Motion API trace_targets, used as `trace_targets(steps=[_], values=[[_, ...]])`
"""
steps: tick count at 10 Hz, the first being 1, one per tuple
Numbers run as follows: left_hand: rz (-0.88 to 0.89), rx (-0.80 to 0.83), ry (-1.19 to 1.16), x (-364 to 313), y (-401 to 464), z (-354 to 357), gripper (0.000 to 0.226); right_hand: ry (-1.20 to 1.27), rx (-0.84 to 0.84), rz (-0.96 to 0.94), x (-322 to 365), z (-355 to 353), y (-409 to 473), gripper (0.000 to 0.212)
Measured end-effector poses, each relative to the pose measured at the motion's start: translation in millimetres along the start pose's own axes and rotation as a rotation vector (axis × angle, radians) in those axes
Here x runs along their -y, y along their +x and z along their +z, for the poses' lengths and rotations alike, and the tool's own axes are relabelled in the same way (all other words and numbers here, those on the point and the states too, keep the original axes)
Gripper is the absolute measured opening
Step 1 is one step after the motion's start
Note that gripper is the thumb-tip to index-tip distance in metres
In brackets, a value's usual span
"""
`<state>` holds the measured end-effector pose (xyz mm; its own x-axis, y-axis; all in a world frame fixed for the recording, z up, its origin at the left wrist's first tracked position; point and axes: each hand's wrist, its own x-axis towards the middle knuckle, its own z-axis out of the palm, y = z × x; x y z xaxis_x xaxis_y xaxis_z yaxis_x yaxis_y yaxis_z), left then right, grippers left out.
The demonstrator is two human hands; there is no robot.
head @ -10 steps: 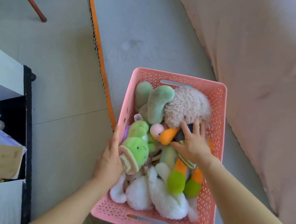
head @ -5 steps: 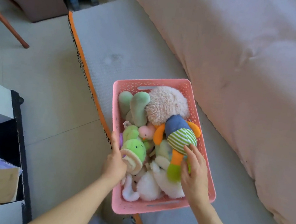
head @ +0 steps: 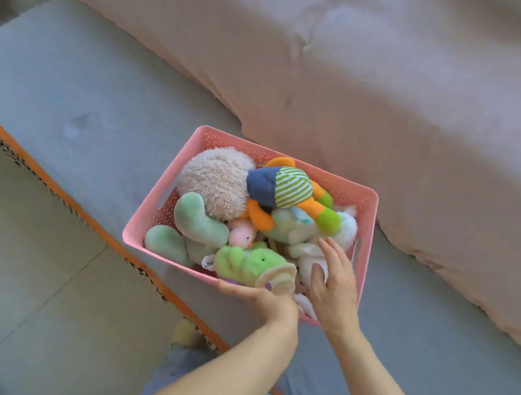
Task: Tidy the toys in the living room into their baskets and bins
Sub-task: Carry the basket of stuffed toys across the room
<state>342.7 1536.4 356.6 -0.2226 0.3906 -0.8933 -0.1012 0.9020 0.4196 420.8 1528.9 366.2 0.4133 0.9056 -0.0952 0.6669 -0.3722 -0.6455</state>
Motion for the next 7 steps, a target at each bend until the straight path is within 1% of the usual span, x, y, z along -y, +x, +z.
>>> trace_targets(steps=[1, 2, 3, 4, 5, 6, 7], values=[[-0.123, 0.106, -0.099, -7, 2, 0, 0.021, -0.009, -0.021, 0.07, -5, -1, -5, 0.052], [-0.23, 0.205, 0.14, -33, -19, -22, 0.034, 0.012, -0.045, 0.111, -9, 4, -7, 0.05], [-0.396, 0.312, 0.11, -53, -11, -35, 0.025, 0.061, -0.034, 0.178, -11, 8, -2, 0.052], [-0.377, 0.363, 0.164, -95, -4, -53, 0.02, 0.085, -0.046, 0.186, -12, 6, 5, 0.054], [0.147, 0.281, 0.379, -134, 10, -67, 0.025, 0.081, -0.102, 0.226, -21, -2, 13, 0.049], [0.742, -0.017, 0.632, -173, 41, -81, 0.038, 0.064, -0.155, 0.334, -35, -13, 20, 0.049], [0.795, -0.205, 0.825, -193, 78, -94, 0.051, 0.141, -0.163, 0.606, -53, -20, 29, 0.054]])
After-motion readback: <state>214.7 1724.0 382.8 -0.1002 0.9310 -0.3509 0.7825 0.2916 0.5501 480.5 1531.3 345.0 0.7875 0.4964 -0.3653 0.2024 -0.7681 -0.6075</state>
